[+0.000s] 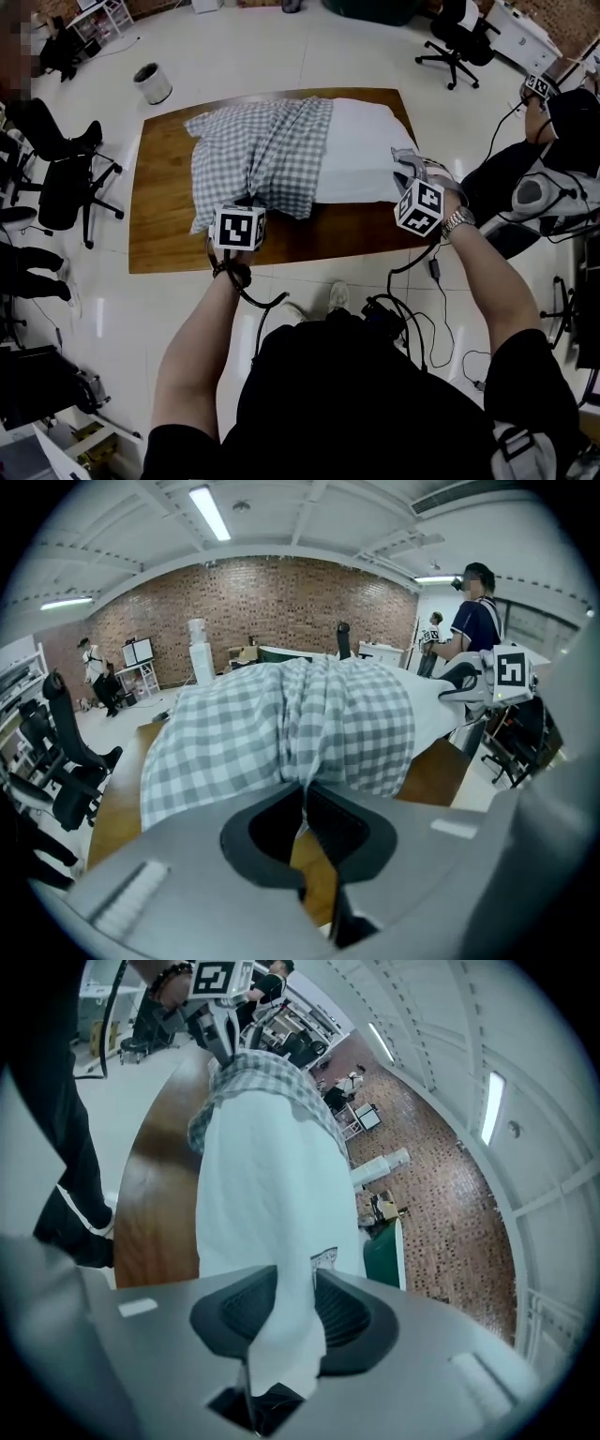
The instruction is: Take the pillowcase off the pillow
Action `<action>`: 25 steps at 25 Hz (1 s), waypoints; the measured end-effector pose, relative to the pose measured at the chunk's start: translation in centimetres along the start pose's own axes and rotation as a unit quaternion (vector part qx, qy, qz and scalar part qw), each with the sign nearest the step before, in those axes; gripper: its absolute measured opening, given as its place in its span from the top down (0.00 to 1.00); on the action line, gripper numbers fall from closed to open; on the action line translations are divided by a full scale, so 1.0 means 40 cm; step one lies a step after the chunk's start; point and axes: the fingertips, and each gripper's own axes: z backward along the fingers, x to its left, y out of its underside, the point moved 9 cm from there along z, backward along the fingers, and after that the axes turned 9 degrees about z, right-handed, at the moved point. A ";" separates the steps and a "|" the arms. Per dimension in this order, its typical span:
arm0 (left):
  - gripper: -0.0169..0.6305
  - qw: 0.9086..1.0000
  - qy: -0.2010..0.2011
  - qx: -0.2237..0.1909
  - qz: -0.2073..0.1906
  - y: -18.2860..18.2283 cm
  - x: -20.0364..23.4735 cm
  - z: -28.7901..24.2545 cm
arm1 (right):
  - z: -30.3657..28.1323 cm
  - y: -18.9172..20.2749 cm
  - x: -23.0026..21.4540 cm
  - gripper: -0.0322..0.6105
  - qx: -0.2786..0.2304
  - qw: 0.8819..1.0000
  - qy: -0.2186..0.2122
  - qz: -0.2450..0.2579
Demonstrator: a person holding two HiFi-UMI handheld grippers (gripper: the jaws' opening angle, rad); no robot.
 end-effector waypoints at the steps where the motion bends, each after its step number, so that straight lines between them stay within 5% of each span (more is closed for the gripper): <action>1: 0.94 1.000 0.003 0.002 -0.011 0.000 -0.011 0.008 | 0.010 -0.004 0.003 0.73 -0.004 1.000 -0.005 -0.006; 7: 0.91 0.998 0.032 -0.021 -0.055 0.024 -0.037 0.086 | 0.099 -0.052 0.046 0.61 -0.013 0.998 -0.042 -0.043; 13: 0.90 0.995 0.047 -0.049 -0.077 0.062 -0.053 0.185 | 0.200 -0.098 0.084 0.60 -0.040 0.993 -0.063 -0.094; 25: 0.86 0.980 0.047 -0.100 -0.166 -0.134 -0.137 0.309 | 0.255 -0.190 -0.055 0.58 -0.088 0.984 -0.082 -0.128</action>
